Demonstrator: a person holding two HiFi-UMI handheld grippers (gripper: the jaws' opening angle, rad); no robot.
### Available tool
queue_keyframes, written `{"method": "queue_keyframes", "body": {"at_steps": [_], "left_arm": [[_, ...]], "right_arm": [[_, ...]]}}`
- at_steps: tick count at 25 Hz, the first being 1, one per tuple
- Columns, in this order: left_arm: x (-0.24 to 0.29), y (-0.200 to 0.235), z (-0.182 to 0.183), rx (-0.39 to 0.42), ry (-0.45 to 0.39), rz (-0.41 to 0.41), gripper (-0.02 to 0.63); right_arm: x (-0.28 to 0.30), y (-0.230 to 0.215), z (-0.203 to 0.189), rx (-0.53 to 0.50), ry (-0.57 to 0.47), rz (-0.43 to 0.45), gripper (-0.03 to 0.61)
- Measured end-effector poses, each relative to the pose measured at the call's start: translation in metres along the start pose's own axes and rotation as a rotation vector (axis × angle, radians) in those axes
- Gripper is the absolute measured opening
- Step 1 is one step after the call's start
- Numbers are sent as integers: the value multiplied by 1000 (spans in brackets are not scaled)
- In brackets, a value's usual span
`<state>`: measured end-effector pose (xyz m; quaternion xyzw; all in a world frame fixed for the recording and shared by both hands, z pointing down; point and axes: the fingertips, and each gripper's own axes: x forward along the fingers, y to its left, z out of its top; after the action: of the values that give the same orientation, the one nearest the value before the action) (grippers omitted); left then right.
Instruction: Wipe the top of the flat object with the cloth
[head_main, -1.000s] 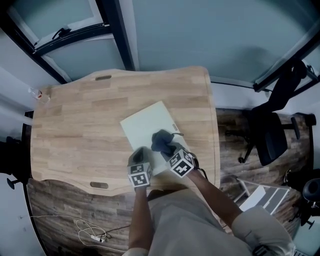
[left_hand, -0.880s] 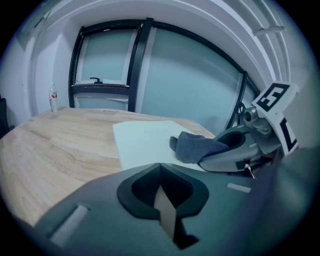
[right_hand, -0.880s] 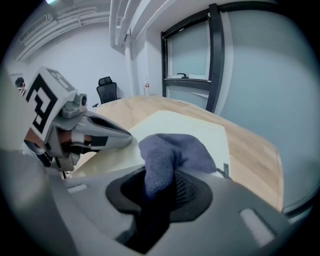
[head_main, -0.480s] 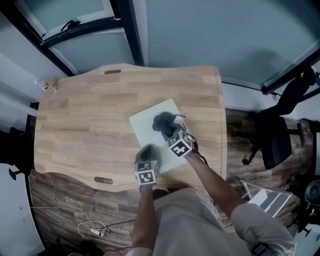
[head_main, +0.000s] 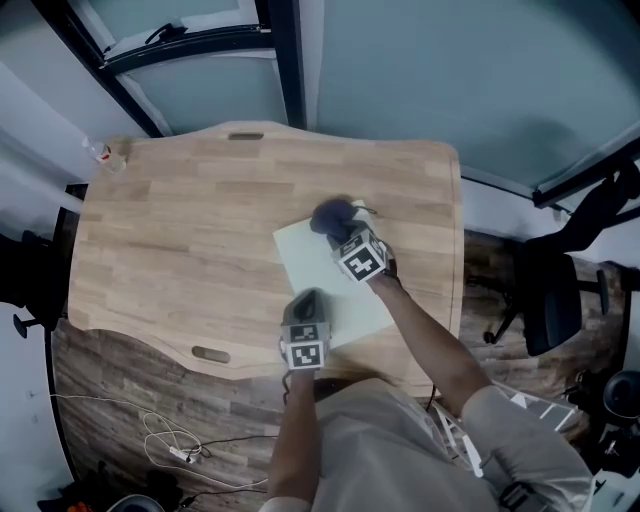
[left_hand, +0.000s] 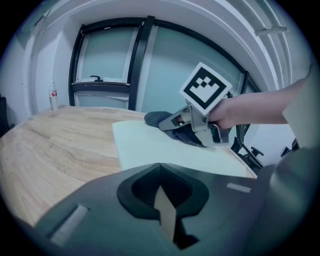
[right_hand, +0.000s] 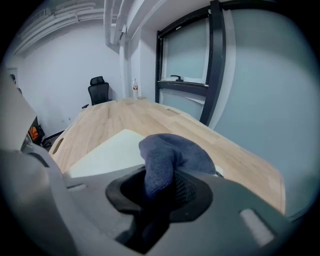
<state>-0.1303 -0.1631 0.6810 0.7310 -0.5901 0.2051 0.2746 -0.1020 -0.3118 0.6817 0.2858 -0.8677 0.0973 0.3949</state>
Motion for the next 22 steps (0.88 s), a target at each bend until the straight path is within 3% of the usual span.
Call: {"method": "queue_keyframes", "body": {"at_steps": [5, 8, 13, 18, 22], "left_arm": [[2, 0, 1, 9, 0, 24, 8], [2, 1, 0, -9, 1, 10, 8], [0, 5, 1, -3, -13, 17, 8], [-1, 2, 0, -11, 0, 12, 8], [0, 3, 1, -3, -7, 20, 8]], "right_arm": [[22, -11, 26, -113, 21, -45, 100], [26, -6, 32, -95, 41, -34, 98], [38, 46, 47, -218, 61, 28, 94], [33, 46, 42, -138, 43, 44, 95], [29, 50, 36, -143, 34, 35, 95]]}}
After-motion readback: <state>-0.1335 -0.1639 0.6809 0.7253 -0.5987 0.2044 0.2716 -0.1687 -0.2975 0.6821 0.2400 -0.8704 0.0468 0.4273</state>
